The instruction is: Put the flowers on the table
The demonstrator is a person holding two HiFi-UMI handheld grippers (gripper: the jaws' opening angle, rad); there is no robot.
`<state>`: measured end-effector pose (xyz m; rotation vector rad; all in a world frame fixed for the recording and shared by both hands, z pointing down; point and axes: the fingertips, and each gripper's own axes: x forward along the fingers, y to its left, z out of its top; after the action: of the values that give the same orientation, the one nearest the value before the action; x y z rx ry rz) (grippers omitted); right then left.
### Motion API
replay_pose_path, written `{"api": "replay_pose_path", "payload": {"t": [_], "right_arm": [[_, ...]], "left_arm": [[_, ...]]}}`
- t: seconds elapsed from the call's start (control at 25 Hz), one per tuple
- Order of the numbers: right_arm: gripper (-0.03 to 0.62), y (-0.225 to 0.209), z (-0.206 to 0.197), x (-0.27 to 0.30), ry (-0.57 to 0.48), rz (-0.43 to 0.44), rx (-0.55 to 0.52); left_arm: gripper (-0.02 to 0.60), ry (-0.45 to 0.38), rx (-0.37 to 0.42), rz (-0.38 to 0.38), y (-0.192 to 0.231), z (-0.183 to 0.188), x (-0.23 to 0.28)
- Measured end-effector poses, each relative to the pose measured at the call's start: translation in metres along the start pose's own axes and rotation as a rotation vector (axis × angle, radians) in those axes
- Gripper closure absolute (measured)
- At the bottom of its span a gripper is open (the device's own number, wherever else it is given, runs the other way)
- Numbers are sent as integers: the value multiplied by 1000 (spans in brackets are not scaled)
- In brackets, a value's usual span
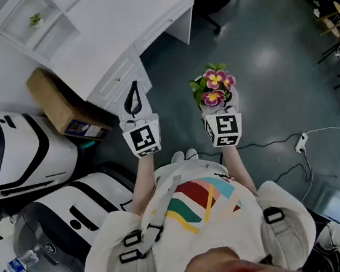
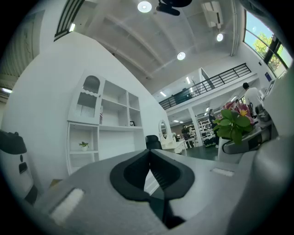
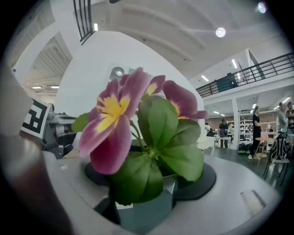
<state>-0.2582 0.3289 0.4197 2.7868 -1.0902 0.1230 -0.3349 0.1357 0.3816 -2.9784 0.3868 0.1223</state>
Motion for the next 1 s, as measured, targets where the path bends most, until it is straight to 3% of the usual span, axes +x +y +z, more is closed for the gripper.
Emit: {"api": "replay_pose_path", "payload": {"t": [0.32, 1.0], "right_arm": [[250, 5, -5, 3, 8, 13, 13], [250, -42, -24, 8, 21, -15, 60]], "left_arm": [[577, 27, 2, 10, 6, -13, 1], [577, 63, 19, 2, -29, -23, 29]]}}
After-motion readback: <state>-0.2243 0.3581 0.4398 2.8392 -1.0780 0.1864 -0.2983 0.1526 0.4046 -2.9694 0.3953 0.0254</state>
